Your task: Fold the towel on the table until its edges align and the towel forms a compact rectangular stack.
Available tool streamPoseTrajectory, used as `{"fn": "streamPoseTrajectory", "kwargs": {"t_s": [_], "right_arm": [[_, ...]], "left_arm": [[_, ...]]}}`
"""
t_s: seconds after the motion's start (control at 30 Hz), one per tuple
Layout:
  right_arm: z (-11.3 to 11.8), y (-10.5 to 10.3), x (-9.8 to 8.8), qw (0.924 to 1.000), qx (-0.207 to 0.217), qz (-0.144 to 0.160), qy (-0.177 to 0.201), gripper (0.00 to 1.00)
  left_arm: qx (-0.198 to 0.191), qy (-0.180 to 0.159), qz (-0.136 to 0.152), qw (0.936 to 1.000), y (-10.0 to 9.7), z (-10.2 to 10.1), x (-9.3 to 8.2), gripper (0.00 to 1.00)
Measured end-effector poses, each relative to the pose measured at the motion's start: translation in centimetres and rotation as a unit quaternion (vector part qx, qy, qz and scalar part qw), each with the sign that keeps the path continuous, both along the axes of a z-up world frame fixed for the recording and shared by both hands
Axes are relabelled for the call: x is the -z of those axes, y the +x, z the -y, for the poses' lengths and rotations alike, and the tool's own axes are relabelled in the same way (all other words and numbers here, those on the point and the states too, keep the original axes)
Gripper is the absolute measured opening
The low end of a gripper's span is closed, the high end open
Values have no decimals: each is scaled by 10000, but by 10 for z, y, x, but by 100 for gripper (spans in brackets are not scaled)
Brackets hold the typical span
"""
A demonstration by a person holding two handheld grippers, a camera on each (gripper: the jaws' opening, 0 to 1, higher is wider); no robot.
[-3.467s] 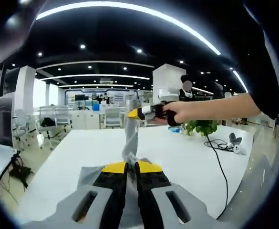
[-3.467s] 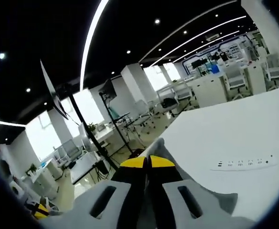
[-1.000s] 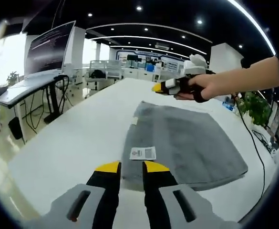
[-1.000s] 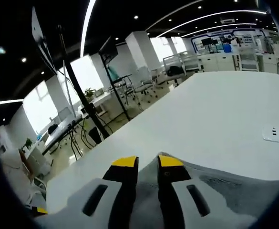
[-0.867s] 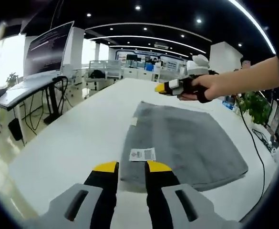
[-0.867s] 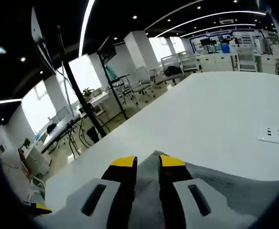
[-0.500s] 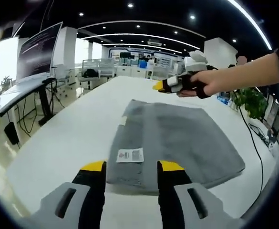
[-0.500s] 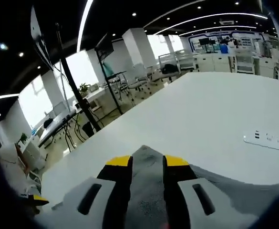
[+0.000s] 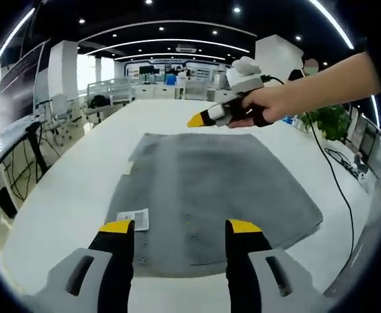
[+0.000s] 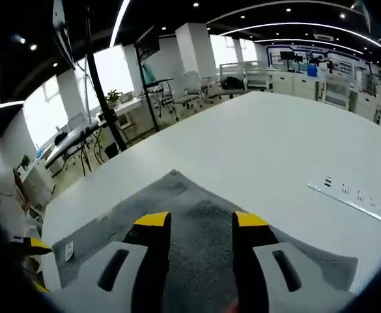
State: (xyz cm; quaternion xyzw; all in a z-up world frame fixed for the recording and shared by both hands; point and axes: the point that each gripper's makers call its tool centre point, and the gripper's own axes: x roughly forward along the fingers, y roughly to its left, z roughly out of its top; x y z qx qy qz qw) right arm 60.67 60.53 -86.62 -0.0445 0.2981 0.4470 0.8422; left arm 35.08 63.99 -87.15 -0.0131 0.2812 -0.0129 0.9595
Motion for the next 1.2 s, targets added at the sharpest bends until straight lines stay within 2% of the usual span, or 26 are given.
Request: {"fn": "streamPoseTrajectory", "kwargs": {"t_s": [0.17, 0.27, 0.37, 0.6, 0.77, 0.87, 0.97, 1.2], "right_arm": [[23, 5, 9, 9998, 100, -33, -173, 37], [40, 5, 16, 9994, 105, -55, -312, 37], [55, 7, 19, 9991, 196, -98, -351, 37], [97, 15, 22, 9979, 454, -163, -426, 37], [129, 23, 24, 9963, 707, -142, -464, 37], [149, 28, 29, 9946, 859, -144, -570, 36], [167, 33, 34, 9928, 979, -107, -679, 34], [193, 38, 45, 9899, 1203, -191, -730, 33]], "left_arm": [[459, -65, -50, 9989, 7, 32, 0, 63], [721, 20, -130, 9973, 7, 49, 1, 63], [930, -35, -203, 9955, 6, 68, 1, 63], [1534, -96, -319, 9876, 9, 114, 2, 63], [1900, 0, -332, 9812, 10, 141, 1, 62], [2120, 9, -383, 9765, 10, 158, 6, 62], [2359, 172, -468, 9705, 9, 173, 12, 62], [2656, 135, -506, 9627, 1, 201, 18, 60]]}}
